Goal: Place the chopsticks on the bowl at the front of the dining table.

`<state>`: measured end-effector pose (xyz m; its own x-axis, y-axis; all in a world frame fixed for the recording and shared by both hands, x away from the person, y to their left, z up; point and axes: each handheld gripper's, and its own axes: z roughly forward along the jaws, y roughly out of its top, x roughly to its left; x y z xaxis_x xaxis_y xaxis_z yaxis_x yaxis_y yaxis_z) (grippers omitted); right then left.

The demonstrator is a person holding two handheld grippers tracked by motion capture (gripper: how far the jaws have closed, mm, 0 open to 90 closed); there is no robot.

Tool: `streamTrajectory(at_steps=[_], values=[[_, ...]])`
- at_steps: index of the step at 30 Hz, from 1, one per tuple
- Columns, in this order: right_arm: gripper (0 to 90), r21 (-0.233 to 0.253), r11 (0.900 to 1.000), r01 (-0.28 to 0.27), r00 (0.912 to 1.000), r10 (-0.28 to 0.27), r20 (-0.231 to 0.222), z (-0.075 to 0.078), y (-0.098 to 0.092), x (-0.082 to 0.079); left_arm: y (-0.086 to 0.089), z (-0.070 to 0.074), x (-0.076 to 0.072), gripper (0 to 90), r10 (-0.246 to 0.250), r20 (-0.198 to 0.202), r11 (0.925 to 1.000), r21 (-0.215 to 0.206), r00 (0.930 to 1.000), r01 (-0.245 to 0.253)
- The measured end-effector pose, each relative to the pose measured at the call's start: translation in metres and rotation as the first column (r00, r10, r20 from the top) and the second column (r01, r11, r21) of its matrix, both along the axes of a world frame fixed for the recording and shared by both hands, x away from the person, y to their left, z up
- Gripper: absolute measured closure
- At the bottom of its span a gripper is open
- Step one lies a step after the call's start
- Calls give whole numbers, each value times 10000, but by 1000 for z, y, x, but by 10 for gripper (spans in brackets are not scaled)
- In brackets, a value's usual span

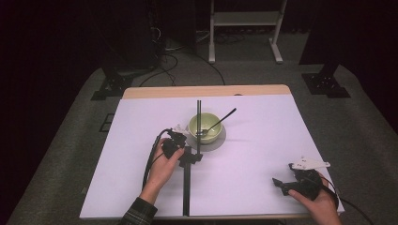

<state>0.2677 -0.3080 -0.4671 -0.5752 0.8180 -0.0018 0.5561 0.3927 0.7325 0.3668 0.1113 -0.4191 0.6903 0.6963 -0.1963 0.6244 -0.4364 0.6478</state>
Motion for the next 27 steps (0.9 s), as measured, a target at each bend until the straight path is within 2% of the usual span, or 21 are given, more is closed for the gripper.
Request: streamTrajectory(at_steps=[10,22,27], values=[[106,-11,10000,4,10000,-4,-1,0,0,0,6,6,-11,73,-134,200,9999,-74,9997,135],[106,-20,10000,-5,10000,5,11,0,0,0,33,14,-28,74,-138,739,9997,-207,9972,154],[106,-19,10000,-10,10000,10,-5,0,0,0,50,19,-36,73,-41,958,9994,-344,9954,74]])
